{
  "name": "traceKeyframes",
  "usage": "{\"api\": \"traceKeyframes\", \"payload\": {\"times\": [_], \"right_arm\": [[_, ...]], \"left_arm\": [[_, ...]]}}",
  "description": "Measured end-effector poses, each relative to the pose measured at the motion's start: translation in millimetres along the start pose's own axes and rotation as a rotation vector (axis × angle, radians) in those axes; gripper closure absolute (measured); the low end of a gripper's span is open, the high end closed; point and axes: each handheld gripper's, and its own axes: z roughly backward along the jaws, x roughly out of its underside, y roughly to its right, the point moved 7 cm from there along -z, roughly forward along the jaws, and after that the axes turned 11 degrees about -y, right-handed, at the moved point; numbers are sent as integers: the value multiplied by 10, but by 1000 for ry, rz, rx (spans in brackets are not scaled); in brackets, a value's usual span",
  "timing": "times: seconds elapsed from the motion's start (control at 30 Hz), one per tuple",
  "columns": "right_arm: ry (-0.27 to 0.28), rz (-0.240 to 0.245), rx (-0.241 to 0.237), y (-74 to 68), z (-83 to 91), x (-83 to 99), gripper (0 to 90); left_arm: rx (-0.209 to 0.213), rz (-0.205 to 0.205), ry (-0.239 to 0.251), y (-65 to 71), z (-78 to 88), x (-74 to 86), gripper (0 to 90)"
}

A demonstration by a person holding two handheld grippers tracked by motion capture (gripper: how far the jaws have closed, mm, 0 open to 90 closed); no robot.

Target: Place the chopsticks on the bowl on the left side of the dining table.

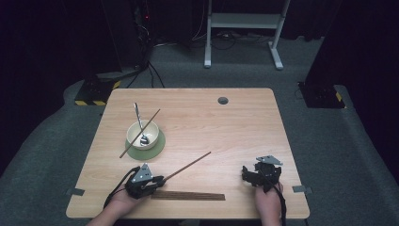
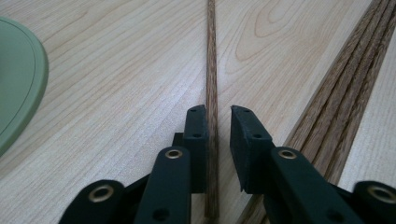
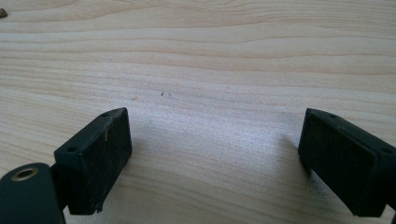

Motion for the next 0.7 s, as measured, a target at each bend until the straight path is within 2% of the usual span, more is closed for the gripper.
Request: {"api": "traceKeyframes", "payload": {"times": [0.1,0.4,0.53,0.7], "right_arm": [[0,0,0,0,0,0,93],[0,-1,-3,-3,1,0,93],[0,0,-3,-4,0,0,93],[-1,1,-2,-4,0,0,92]], "left_arm": [[-4,-19,1,14,-2,-2,830],[3,7,-6,-20,9,-5,836],[5,30,25,-47,63,-28,837],[-2,38,68,-69,144,-61,838]]}}
